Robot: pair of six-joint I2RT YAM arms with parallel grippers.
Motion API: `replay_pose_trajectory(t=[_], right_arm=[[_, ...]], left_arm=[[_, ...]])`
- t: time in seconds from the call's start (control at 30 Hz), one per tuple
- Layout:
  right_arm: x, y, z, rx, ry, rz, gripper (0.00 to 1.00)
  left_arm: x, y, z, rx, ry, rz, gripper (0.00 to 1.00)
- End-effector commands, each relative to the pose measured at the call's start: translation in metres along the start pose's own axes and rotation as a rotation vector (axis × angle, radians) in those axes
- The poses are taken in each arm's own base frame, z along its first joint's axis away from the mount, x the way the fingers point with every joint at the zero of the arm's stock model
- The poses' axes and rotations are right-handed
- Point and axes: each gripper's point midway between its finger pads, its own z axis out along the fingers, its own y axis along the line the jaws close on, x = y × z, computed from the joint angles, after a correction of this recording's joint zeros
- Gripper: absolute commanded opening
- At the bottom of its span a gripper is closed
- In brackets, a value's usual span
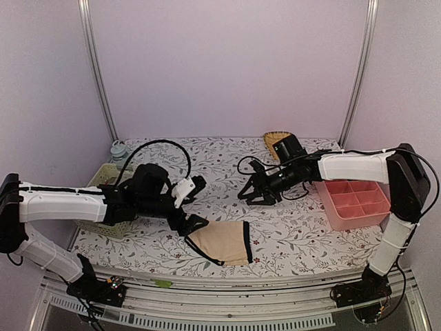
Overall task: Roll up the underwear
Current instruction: Smooth out the underwear at the corner of the board.
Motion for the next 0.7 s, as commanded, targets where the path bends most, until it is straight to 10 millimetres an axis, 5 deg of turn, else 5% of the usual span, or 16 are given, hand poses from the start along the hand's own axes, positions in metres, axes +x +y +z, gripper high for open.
replay_pose_trajectory(t=[0.0, 0.23, 0.4, 0.67], right_arm=[[-0.016, 0.0, 0.026, -0.064, 0.031, -0.012, 0.47], [0.002, -0.011, 0.068, -0.12, 0.145, 0.037, 0.38], [0.023, -0.04, 0.089, -0.093, 0.201, 0.089, 0.31], [0.07, -0.096, 0.087, 0.01, 0.263, 0.198, 0.22]], left_arm=[[0.013, 0.022, 0.016, -0.058, 0.089, -0.078, 0.93], [0.047, 0.02, 0.043, 0.051, 0.228, -0.195, 0.63], [0.088, 0.015, 0.053, 0.086, 0.353, -0.256, 0.49], [0.125, 0.012, 0.055, 0.086, 0.508, -0.335, 0.3]])
